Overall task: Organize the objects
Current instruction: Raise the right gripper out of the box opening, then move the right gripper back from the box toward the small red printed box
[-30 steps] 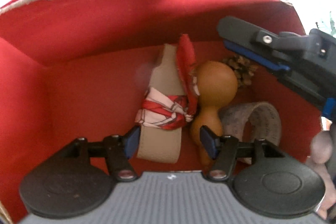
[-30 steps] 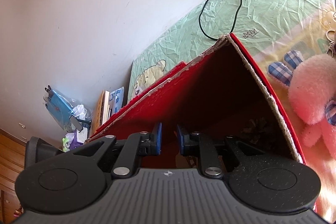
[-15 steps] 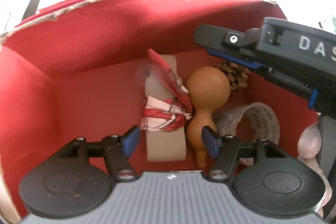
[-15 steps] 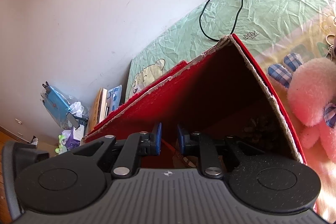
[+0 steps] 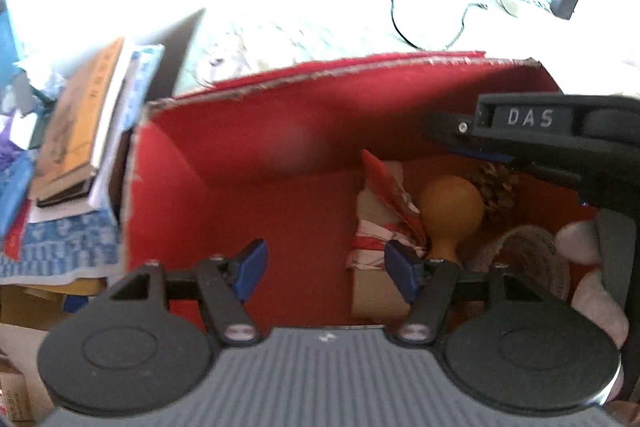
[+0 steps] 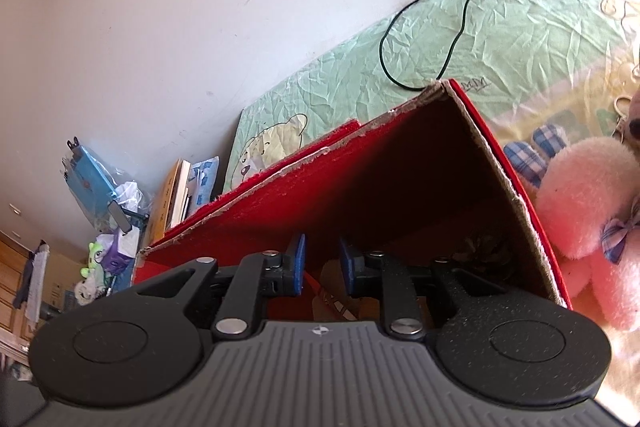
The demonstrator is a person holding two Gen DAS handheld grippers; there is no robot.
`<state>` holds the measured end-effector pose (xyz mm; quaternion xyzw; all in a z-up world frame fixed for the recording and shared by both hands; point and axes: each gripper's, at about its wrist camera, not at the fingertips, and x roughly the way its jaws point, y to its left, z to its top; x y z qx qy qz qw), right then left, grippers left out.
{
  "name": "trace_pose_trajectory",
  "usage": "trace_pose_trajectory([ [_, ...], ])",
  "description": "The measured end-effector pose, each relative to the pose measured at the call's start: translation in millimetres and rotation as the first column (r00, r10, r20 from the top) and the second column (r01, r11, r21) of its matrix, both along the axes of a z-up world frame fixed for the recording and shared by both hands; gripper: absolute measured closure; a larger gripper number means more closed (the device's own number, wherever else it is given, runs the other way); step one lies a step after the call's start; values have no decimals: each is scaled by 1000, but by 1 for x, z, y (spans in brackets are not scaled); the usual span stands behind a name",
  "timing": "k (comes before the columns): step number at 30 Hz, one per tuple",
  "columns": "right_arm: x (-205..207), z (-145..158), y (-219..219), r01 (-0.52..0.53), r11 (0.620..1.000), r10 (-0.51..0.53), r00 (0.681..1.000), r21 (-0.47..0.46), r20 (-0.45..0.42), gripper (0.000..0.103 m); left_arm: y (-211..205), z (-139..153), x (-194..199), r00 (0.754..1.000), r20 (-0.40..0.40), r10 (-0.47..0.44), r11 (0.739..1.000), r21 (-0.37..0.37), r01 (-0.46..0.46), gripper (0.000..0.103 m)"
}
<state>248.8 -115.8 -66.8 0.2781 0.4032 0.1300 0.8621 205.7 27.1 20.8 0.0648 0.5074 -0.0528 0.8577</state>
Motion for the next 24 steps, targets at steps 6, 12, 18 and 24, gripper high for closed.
trace_pose_trajectory([
  [6,-4,10,11,-15,993,20,999,-119,41,80,12,10,-18,996,79,42,998,52,-46,35],
  [12,-20,21,10,-11,977,34,994,-213,106,80,9,12,-29,987,138,88,992,80,-100,34],
  [18,-41,23,0,-3,976,33,990,-220,134,77,9,16,-36,975,154,159,981,87,-174,34],
  [24,-64,36,-11,-3,969,53,979,-248,195,74,-1,22,-48,967,172,189,975,83,-205,34],
])
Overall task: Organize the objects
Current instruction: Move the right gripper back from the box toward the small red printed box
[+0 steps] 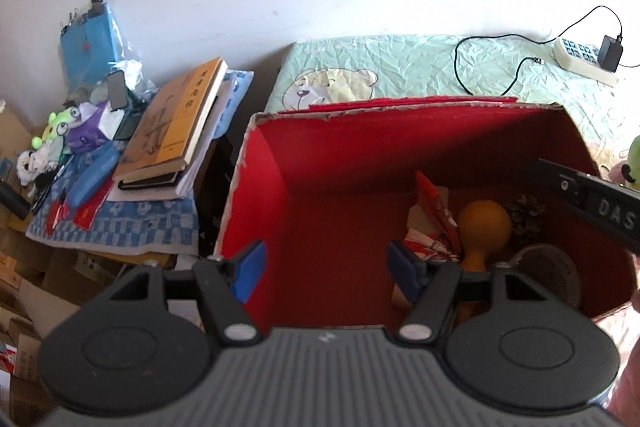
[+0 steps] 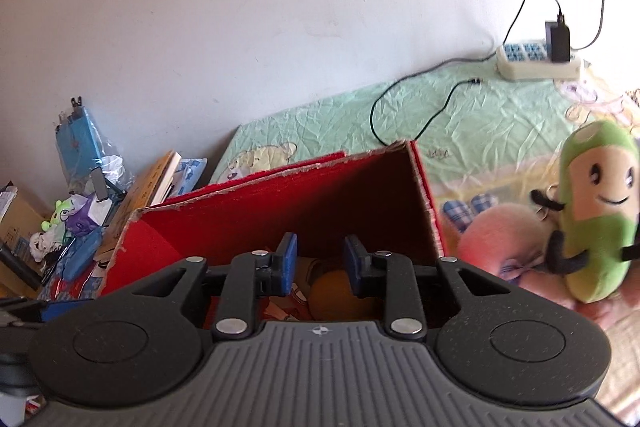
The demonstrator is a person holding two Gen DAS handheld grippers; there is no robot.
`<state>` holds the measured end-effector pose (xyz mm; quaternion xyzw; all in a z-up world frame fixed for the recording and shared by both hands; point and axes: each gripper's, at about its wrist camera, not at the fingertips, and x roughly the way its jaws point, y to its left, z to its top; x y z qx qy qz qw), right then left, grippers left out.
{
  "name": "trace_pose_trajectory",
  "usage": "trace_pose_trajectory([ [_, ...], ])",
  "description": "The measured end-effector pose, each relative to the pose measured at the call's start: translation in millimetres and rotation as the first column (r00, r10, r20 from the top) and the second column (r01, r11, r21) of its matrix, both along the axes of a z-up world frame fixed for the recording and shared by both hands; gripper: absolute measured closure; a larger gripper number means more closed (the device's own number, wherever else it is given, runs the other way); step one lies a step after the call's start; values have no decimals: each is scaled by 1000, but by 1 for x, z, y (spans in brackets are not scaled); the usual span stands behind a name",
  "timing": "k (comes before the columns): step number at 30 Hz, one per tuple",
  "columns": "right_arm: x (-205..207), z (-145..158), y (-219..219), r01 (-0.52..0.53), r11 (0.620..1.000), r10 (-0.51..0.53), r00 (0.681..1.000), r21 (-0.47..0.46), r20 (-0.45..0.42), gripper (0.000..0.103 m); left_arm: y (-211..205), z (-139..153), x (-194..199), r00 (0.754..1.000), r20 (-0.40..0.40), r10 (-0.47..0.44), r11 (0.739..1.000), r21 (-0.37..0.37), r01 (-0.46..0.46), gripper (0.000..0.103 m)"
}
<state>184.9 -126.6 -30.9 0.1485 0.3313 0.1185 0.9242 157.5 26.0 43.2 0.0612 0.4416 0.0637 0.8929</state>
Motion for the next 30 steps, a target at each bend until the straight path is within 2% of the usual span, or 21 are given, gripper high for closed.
trace_pose_trajectory([
  [1,-4,3,-2,-6,1000,6,1000,-6,12,70,-2,1,-3,1000,6,1,1000,2,-1,33],
  [2,-7,5,-3,-10,1000,10,1000,-13,23,62,-5,3,-6,1000,14,4,1000,5,-4,32],
  [5,-20,11,-9,-22,999,25,997,-38,68,53,-13,9,-17,999,42,11,1000,6,-12,24],
  [13,-44,26,-25,-76,996,80,989,-35,125,53,-35,24,-47,993,116,37,999,20,-40,12],
  [19,-60,30,-31,-149,988,153,981,-41,122,53,-41,25,-60,990,107,89,996,-3,-89,12],
  [30,-86,29,-38,-261,963,268,955,-70,128,53,-48,19,-85,983,92,158,987,-2,-159,12],
])
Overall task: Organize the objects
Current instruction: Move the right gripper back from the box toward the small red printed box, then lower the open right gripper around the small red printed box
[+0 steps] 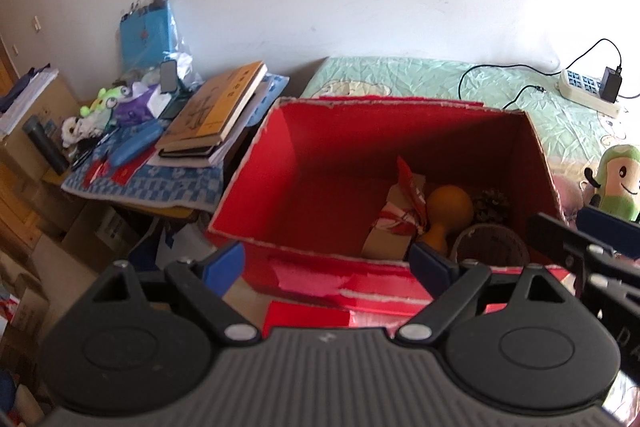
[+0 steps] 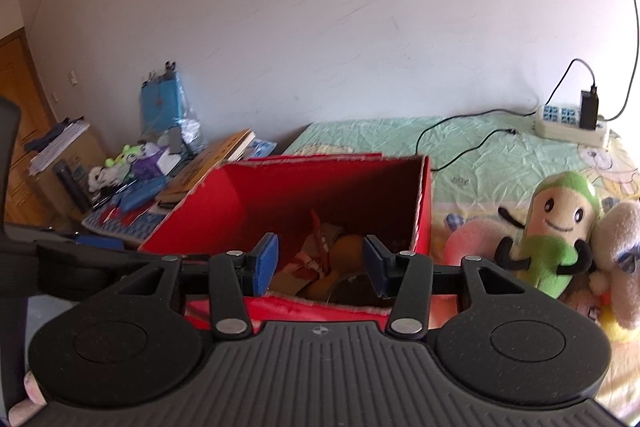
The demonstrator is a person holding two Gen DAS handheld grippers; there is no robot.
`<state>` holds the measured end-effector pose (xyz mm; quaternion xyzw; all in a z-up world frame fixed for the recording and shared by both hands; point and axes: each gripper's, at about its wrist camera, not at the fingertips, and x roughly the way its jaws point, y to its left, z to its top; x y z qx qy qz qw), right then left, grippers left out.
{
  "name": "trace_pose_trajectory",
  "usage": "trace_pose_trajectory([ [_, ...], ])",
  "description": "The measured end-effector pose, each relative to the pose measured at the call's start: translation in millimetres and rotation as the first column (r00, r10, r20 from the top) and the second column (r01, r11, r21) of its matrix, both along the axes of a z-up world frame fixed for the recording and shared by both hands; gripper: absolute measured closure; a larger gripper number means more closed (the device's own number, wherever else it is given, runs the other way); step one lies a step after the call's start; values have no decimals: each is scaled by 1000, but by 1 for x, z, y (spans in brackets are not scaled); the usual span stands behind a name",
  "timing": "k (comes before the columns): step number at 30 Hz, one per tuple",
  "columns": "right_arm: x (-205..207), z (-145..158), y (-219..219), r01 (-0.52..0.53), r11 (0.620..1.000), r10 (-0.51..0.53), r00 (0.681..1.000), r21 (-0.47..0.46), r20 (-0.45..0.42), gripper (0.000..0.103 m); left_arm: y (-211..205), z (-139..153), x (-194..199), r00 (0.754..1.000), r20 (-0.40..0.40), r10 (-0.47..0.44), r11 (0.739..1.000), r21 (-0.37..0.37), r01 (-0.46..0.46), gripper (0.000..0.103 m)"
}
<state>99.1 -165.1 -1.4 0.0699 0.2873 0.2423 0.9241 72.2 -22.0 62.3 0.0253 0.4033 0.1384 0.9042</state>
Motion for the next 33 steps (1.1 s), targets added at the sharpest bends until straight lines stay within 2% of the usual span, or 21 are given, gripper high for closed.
trace_pose_trajectory([
  [16,-22,-22,-7,-42,999,44,994,30,-95,53,-3,-24,-27,996,-81,38,999,13,-37,11],
  [29,-25,-33,10,-16,1000,20,981,22,-191,53,28,-46,-33,992,-128,-18,999,-41,12,11],
  [33,-22,-42,18,-17,999,28,967,46,-254,53,51,-58,-33,986,-164,-21,998,-68,10,11],
])
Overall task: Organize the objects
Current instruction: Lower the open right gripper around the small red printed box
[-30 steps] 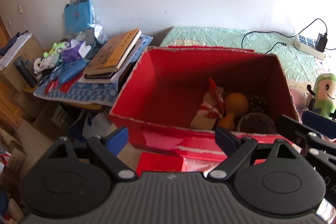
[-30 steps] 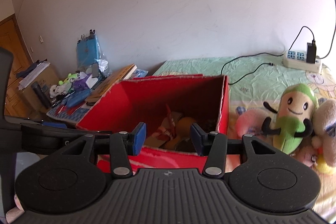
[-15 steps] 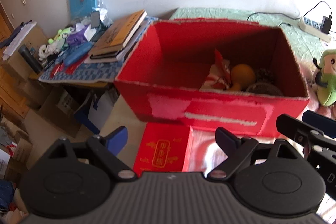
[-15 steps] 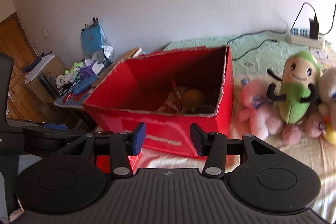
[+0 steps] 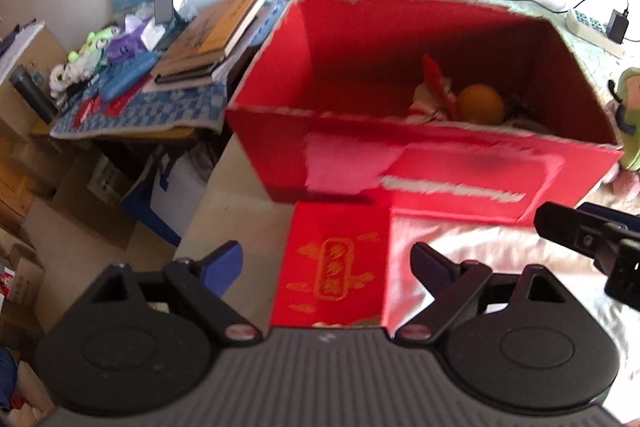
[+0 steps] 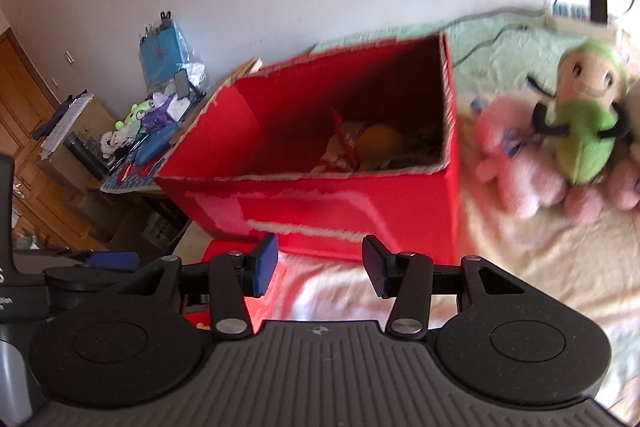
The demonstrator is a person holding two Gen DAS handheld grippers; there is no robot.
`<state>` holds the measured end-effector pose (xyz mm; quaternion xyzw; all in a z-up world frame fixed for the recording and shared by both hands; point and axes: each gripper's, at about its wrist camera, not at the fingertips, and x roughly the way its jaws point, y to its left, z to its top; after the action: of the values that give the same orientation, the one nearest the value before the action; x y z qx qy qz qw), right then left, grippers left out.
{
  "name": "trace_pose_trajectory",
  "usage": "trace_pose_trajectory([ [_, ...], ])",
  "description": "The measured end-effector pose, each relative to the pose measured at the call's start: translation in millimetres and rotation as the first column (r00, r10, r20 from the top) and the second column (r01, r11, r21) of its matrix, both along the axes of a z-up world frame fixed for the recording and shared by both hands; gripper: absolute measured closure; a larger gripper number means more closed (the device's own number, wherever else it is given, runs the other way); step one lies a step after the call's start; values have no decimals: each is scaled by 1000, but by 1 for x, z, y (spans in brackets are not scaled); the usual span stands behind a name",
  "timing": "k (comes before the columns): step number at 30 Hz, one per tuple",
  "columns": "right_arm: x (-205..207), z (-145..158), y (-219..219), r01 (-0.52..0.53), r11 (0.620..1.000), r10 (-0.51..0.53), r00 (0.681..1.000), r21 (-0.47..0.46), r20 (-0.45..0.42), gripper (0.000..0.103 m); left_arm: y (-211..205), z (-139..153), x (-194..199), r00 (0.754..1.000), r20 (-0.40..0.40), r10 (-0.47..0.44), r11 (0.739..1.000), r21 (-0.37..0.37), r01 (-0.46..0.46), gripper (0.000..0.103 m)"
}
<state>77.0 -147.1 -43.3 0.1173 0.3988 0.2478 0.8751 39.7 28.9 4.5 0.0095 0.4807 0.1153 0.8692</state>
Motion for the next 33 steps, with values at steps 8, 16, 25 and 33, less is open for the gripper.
trace_pose_trajectory([
  [8,10,-20,28,-25,999,31,989,45,-142,54,36,-21,1,998,-62,-29,994,-103,22,8],
  [16,20,-36,49,-44,996,61,967,72,-247,54,48,-35,0,993,-76,-87,987,-141,76,8],
  [25,30,-49,67,-57,994,84,943,91,-323,54,53,-50,13,980,-99,-173,960,-241,145,8],
  [33,37,-57,73,-41,993,81,922,112,-378,54,51,-57,23,968,-123,-219,955,-230,187,3],
])
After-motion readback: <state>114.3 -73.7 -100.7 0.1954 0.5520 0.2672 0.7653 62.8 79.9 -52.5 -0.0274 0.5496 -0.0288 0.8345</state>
